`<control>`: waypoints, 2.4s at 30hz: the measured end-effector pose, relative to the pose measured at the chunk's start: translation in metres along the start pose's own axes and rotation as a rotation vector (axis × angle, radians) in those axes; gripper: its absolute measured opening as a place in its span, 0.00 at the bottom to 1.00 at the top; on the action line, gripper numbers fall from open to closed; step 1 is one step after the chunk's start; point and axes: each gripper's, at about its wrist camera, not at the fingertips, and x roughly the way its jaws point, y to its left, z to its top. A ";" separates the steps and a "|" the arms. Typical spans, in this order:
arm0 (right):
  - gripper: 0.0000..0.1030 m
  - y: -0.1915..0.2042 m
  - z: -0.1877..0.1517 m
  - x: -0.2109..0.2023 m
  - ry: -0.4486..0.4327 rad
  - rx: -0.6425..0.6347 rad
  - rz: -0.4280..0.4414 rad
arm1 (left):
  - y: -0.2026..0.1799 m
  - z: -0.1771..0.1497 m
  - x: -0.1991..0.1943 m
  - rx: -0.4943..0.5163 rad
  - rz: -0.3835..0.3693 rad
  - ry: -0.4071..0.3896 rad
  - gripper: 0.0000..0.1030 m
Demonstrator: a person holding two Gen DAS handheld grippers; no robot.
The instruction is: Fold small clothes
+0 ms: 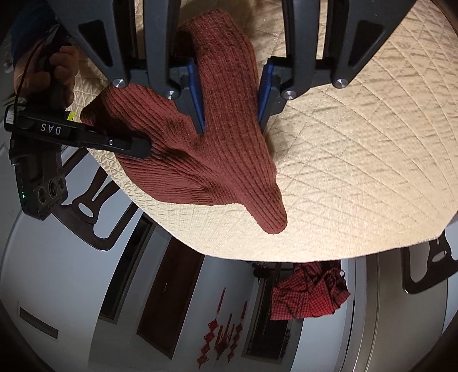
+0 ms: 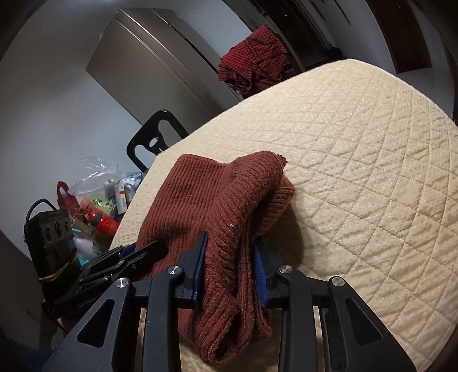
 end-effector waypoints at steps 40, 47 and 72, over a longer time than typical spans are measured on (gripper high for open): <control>0.29 0.176 0.003 0.210 0.201 -0.168 0.232 | 0.242 -0.017 -0.083 -0.212 0.204 -0.066 0.35; 0.30 0.151 -0.006 0.213 0.221 -0.136 0.201 | 0.256 -0.036 -0.076 -0.266 0.192 -0.047 0.35; 0.12 0.180 0.015 0.235 0.165 -0.387 -0.046 | 0.260 -0.022 -0.057 -0.213 0.311 -0.035 0.39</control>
